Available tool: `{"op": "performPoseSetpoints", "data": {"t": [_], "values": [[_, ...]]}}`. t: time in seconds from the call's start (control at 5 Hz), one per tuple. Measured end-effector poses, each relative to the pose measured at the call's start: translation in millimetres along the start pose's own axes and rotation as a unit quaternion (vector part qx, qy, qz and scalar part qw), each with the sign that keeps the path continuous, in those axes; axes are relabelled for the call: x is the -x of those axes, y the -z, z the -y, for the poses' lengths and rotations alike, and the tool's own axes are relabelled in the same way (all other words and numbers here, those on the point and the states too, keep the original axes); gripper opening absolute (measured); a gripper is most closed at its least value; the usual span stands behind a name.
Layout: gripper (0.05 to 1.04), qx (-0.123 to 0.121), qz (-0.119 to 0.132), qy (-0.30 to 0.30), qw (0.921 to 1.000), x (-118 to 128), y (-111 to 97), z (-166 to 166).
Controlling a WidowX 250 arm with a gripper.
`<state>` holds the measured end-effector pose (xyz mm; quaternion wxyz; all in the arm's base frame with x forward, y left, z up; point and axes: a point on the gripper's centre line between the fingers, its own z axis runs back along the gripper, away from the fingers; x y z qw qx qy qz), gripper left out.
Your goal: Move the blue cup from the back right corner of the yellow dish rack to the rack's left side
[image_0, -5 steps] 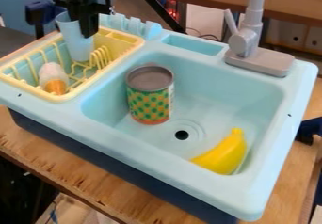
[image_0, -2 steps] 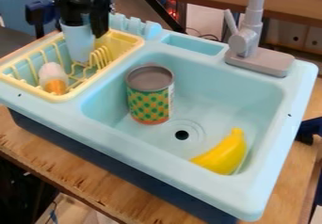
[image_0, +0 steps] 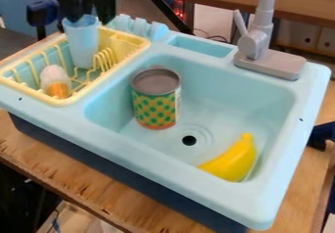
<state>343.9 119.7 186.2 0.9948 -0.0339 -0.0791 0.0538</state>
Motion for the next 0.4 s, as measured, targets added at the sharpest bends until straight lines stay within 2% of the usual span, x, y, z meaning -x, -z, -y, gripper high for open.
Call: {"op": "performPoseSetpoints", "data": {"t": [0.2,0.4], "values": [[1.007,-0.035,-0.004,0.008,0.9994,19,-24,5],[1.007,-0.052,-0.044,0.043,0.9967,45,-32,25]]}}
